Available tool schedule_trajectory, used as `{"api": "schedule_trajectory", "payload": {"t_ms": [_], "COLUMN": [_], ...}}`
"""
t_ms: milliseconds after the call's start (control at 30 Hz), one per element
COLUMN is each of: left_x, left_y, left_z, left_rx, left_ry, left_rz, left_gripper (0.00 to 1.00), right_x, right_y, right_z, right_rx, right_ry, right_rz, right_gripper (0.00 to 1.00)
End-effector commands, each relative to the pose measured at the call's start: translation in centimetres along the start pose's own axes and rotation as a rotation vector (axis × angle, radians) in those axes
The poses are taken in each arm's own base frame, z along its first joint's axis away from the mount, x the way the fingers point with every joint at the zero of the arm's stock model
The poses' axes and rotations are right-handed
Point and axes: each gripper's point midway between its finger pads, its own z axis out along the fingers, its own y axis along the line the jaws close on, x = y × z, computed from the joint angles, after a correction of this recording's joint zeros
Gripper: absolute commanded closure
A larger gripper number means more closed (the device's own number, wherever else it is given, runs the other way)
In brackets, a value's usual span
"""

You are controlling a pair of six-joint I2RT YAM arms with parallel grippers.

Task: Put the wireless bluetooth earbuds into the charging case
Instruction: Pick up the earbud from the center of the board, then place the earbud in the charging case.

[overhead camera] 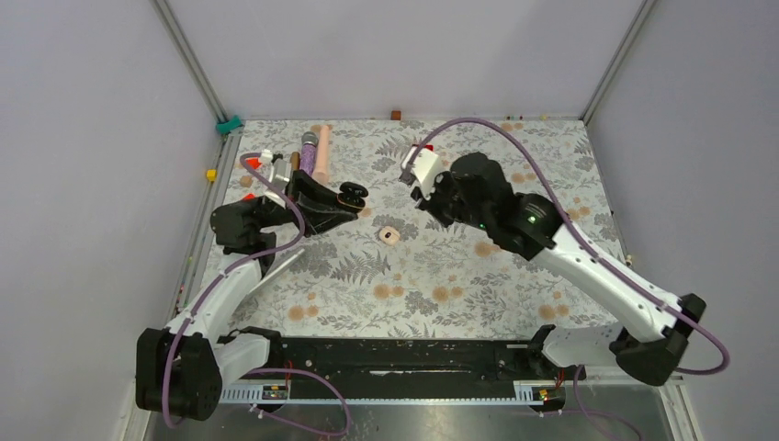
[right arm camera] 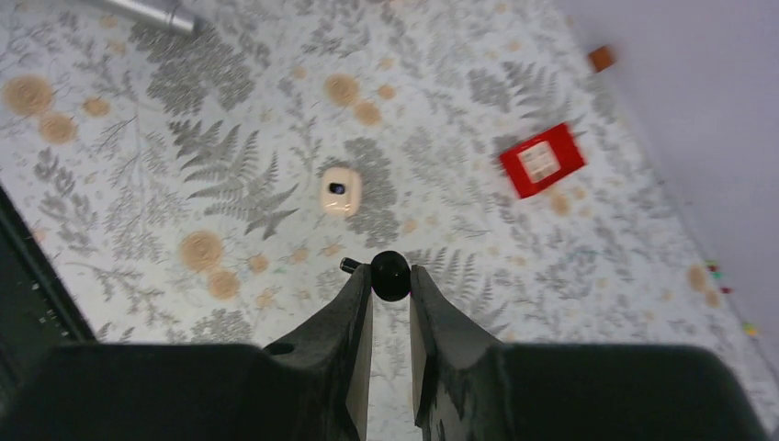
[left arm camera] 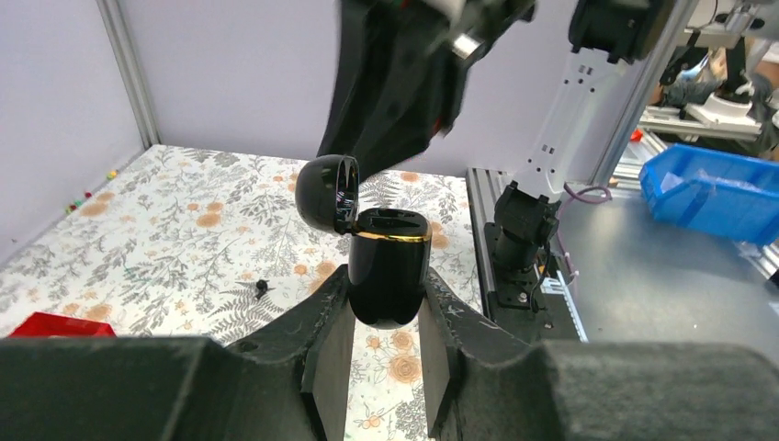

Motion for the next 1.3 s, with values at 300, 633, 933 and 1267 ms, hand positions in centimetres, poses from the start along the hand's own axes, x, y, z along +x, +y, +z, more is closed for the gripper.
{"api": "schedule_trajectory", "payload": {"t_ms": [300, 633, 933, 1267], "left_x": [4.6, 7.8, 8.8, 8.7], "left_y": [3.8, 3.1, 2.6, 2.3], "left_z": [4.0, 4.6, 4.5, 4.5], "left_rx": [-0.095, -0.052, -0.047, -0.044], "left_ry": [0.145, 0.199, 0.211, 0.200], "left_rz": [-0.141, -0.215, -0.228, -0.237], "left_gripper": [1.00, 1.00, 1.00, 1.00], "right_x": [-4.3, -4.1, -3.8, -4.0], "right_y": [-4.3, -0.9, 1.8, 2.3], "right_z": [-6.8, -5.2, -1.8, -1.1], "right_rx": [0.212, 0.118, 0.138, 0.172], "right_ry": [-0.186, -0.182, -0.104, -0.103], "right_rz": [-0.138, -0.170, -0.305, -0.323], "right_gripper": [0.83, 0.83, 0.83, 0.83]}}
